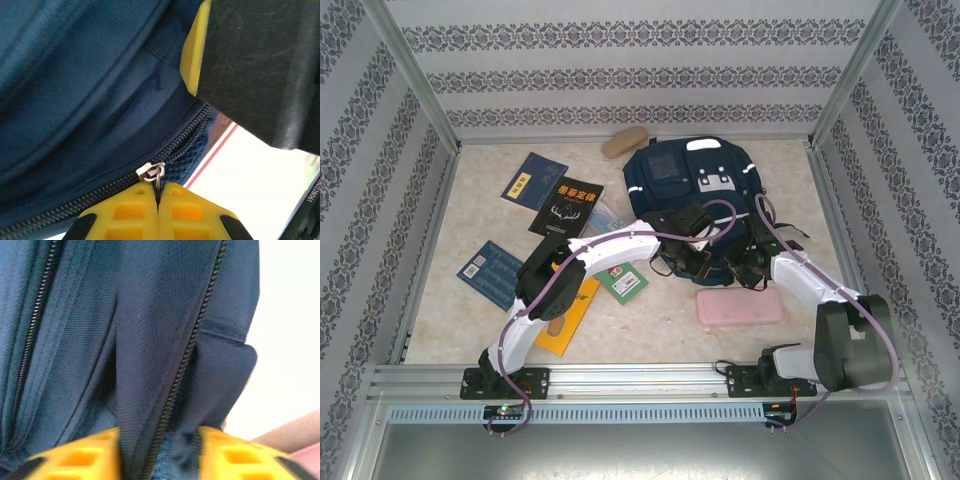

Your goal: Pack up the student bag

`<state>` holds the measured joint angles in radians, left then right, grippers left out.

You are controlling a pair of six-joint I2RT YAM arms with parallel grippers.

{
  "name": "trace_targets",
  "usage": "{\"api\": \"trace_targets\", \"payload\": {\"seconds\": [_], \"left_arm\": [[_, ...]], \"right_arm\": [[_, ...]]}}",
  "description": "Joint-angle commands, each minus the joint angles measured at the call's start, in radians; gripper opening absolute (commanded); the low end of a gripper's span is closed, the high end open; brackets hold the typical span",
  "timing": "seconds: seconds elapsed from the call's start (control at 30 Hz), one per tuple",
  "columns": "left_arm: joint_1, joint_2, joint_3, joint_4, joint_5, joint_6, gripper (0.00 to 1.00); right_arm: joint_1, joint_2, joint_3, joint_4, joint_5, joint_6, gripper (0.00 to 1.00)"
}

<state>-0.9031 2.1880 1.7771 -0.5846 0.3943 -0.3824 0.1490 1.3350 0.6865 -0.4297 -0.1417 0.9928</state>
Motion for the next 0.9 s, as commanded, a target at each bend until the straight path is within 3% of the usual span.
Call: {"api": "trace_targets", "payload": {"seconds": [0.0,0.07,0.33,0.5,0.67,0.87], "left_arm": [[-0.014,-0.011,-0.008,-0.034,-0.029,0.007,0.00],[-0.005,-0.021,-0.019,-0.068,-0.075,0.016,0.00],[0.142,-0.053,-0.089,-0.149,-0.181,0.057,0.00],[0.254,0.012,0.021,-0.221,-0.293,0.119,0.00],[0.363,0.117,0.167,-0.268,-0.380,0.099,0.00],[0.379,0.150,0.218,-0.275,-0.357,0.084,0.00]], "right_arm": [[0.009,0.025,0.068,0.006,0.060,-0.030,0.10],[-0.008,0.021,0.099,-0.024,0.108,-0.072,0.00],[-0.189,0.008,0.146,-0.067,0.113,-0.208,0.00],[-0.263,0.005,0.184,-0.088,0.119,-0.291,0.00],[-0.331,0.010,0.208,-0.086,0.116,-0.316,0.00],[-0.373,0.050,0.245,-0.073,0.093,-0.328,0.00]]}}
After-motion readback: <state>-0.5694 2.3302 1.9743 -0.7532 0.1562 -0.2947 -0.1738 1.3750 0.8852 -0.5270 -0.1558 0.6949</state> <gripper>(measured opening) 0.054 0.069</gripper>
